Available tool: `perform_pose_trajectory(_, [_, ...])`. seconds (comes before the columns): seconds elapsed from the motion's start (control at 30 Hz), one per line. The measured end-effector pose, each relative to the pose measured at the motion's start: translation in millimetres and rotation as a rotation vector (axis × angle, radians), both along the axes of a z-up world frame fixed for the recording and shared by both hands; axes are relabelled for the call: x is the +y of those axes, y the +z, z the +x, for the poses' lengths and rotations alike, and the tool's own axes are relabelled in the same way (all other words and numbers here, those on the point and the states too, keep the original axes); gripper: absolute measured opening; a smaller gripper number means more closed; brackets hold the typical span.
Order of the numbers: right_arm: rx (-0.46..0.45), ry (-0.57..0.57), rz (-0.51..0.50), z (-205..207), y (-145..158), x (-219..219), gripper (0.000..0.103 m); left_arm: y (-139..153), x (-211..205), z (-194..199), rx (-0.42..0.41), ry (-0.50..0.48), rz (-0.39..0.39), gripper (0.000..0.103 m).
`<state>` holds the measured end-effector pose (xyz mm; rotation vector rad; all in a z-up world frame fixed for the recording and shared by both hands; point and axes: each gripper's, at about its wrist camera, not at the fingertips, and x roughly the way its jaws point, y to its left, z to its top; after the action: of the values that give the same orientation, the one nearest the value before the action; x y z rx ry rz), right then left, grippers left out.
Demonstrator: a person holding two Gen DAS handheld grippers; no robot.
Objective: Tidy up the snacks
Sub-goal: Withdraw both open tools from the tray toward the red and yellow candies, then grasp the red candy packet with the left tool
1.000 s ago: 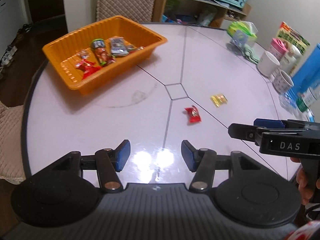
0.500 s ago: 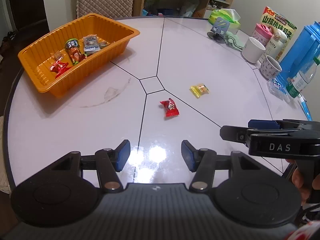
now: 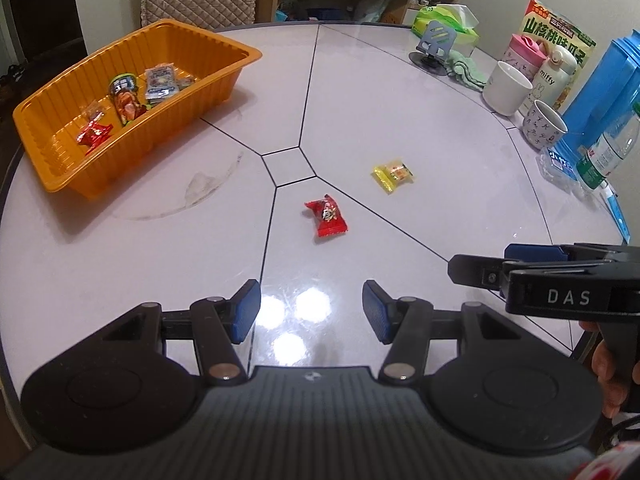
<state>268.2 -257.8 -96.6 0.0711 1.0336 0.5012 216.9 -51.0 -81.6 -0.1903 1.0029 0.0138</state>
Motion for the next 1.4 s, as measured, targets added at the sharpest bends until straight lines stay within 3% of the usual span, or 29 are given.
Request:
perform_pose_trajectory(0.47, [0.019, -0.082, -0.008, 14.9, -16.0, -13.0, 0.078, -16.6, -9.7, 20.0, -0.029, 0.011, 0.015, 0.053])
perform_pose_trajectory(1.03, [0.042, -0.19, -0.024, 33.8, -27.6, -33.0, 0.078, -45.8, -27.6, 70.7, -0.065, -0.001, 0.066, 0.051])
perform_pose_trajectory(1.4, [0.06, -0.231, -0.033, 39.4, -34.3, -41.3, 0.078, -60.8, -25.6, 88.1, -0.045, -0.009, 0.075, 0.033])
